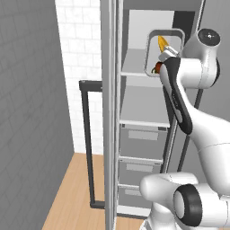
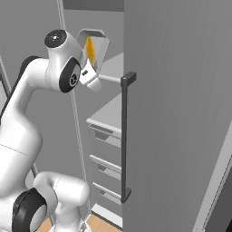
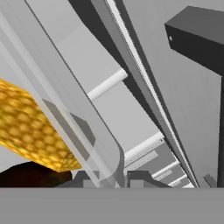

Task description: Take the meat container that has the fish and place it on the second highest rack of the freezer. Then take the vegetable container that has the bell pepper and corn and place it on the highest rack of the freezer.

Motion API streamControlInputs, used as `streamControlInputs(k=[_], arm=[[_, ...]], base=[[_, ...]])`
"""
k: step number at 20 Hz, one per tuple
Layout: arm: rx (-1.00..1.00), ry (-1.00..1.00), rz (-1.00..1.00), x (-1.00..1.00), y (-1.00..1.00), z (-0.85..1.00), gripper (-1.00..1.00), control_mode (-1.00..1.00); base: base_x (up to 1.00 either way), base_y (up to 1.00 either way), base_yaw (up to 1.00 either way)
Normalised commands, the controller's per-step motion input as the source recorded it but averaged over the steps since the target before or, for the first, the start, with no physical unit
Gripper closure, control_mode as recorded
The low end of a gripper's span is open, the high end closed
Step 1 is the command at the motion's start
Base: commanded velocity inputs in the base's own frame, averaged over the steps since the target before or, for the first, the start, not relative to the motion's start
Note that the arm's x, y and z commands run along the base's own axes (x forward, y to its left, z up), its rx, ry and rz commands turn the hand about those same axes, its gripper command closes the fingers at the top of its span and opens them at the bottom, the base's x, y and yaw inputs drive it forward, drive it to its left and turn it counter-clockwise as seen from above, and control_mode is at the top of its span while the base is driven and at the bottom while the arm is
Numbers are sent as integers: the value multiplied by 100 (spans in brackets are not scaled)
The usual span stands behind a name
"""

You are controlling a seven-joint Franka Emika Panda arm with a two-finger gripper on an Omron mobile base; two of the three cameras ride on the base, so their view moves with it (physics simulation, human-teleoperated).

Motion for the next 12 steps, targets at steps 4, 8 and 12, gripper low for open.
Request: streamControlInputs(k=[4,8,12], arm=[[0,0,0,43,-7,-6,100,-100],[0,0,0,36,-6,-9,100,-100],[0,0,0,41,-3,-10,100,-100]], base=[[0,0,0],[0,0,0],[0,0,0]])
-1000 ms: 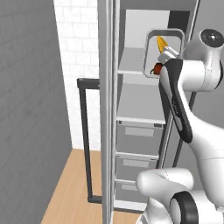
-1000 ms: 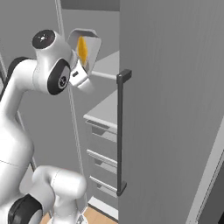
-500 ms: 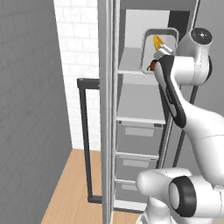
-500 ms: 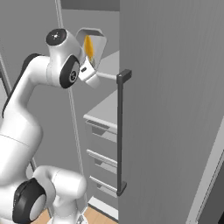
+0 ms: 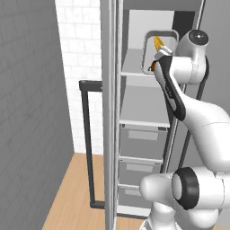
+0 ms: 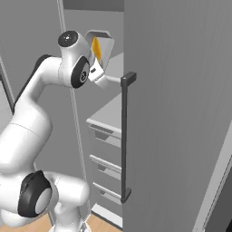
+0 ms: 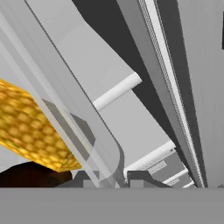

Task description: Take the meat container that has the fish and place it on the second highest rack of the freezer. Then take the vegetable container that has the bell pepper and corn and place it on the highest rack of the freezer.

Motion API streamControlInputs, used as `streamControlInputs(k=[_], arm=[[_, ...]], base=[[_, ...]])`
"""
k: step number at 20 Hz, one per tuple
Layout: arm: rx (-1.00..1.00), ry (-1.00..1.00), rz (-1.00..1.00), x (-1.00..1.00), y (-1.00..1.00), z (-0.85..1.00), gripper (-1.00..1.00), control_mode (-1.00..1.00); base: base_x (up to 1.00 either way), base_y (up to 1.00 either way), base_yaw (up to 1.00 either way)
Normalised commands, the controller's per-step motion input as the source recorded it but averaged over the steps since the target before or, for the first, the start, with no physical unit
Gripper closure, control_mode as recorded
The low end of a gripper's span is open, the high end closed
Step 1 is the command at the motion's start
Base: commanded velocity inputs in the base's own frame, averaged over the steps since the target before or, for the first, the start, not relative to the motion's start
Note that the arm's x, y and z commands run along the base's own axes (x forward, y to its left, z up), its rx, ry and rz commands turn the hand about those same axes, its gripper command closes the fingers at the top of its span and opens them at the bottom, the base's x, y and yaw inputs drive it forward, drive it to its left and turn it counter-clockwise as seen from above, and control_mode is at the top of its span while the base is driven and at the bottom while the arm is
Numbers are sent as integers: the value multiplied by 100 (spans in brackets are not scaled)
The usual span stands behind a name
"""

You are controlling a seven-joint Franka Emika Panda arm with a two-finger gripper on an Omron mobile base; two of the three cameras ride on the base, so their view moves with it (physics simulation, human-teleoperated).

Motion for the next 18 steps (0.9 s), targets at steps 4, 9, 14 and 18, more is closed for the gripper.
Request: streamControlInputs(k=[4,9,14,18], arm=[[0,0,0,34,-5,-8,100,-100],[0,0,0,23,-14,-2,100,-100],[0,0,0,38,-5,-7,100,-100],[0,0,0,39,0,-18,100,-100]], base=[[0,0,0],[0,0,0],[0,0,0],[0,0,0]])
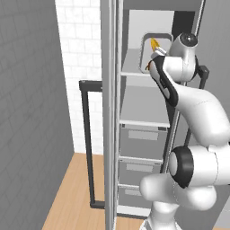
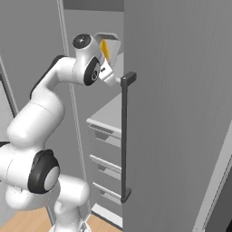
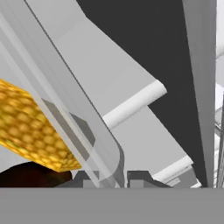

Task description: Take the meat container that has the fish and place it on the second highest rack of the freezer. Then take the vegetable container that has the bell pepper and corn and place it on the highest rack of the freezer.

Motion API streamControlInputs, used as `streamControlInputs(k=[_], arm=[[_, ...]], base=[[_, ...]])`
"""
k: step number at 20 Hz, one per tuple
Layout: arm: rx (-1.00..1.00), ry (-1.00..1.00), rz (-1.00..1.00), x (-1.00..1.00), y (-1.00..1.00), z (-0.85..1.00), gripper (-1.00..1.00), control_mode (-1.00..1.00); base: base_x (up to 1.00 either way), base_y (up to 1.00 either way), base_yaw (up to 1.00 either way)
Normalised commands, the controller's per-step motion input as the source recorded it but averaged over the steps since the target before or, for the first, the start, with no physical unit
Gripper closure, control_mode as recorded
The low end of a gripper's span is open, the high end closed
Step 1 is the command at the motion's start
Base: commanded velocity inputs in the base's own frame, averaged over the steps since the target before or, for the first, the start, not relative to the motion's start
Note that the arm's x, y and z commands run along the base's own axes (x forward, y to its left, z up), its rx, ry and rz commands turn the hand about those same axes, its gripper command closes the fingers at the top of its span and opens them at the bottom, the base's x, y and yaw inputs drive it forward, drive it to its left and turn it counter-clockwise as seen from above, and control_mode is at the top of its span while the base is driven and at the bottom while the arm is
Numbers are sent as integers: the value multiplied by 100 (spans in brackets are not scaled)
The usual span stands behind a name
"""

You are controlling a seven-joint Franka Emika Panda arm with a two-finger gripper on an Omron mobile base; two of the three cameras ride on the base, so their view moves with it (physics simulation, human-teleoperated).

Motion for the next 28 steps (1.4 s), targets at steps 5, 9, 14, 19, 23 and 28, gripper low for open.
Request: streamControlInputs(k=[5,9,14,19,23,28], arm=[[0,0,0,34,0,-19,100,-100],[0,0,0,41,-1,-22,100,-100],[0,0,0,49,-3,-6,100,-100],[0,0,0,47,-13,0,100,-100],[0,0,0,48,-9,-1,100,-100],[0,0,0,36,-14,-20,100,-100]], base=[[0,0,0],[0,0,0],[0,0,0],[0,0,0],[0,0,0],[0,0,0]])
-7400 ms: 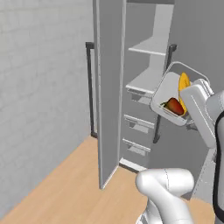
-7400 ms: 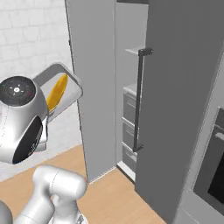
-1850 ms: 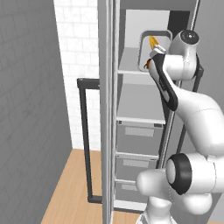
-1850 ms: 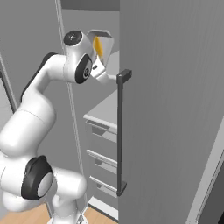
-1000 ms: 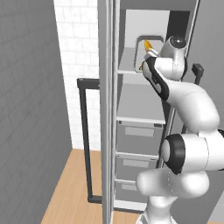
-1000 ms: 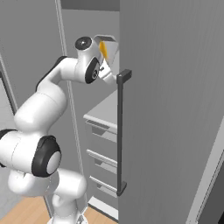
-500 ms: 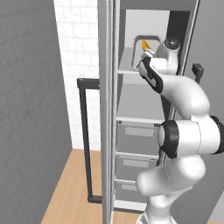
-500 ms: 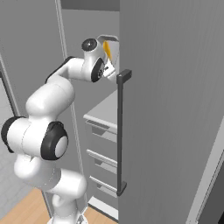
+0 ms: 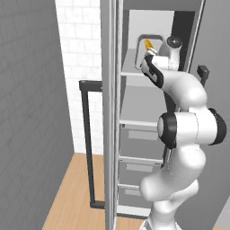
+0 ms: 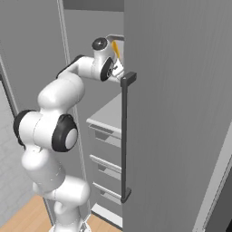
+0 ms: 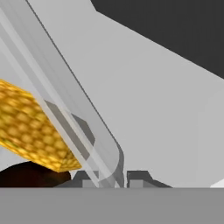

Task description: Take the meat container that has the fish and place it on the second highest rack of the freezer. Then take the vegetable container that has the bell pepper and corn and place it on the highest rack of the freezer.

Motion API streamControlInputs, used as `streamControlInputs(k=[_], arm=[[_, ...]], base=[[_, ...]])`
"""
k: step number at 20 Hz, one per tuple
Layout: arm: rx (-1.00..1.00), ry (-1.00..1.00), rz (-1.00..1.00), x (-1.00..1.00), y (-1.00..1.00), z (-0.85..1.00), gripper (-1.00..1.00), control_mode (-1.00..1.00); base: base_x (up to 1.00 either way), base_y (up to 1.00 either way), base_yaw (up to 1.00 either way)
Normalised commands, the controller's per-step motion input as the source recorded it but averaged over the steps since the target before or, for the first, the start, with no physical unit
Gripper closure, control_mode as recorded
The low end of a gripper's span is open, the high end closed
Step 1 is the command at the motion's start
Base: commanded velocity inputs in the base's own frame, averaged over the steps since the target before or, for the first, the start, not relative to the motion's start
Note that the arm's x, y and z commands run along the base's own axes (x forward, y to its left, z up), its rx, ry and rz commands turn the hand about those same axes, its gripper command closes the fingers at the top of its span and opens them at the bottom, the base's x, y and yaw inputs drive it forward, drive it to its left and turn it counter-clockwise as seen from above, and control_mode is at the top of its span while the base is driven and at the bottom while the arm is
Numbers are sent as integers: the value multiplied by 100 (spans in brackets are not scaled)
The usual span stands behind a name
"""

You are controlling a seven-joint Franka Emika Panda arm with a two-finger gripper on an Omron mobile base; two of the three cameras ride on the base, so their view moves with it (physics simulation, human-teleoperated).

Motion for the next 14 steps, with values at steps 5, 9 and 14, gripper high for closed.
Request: streamControlInputs(k=[5,9,14], arm=[[0,0,-1,36,0,-29,100,-100],[0,0,-1,44,0,-33,-100,-100],[0,0,0,42,0,-17,-100,-100]], base=[[0,0,0],[0,0,0],[0,0,0]])
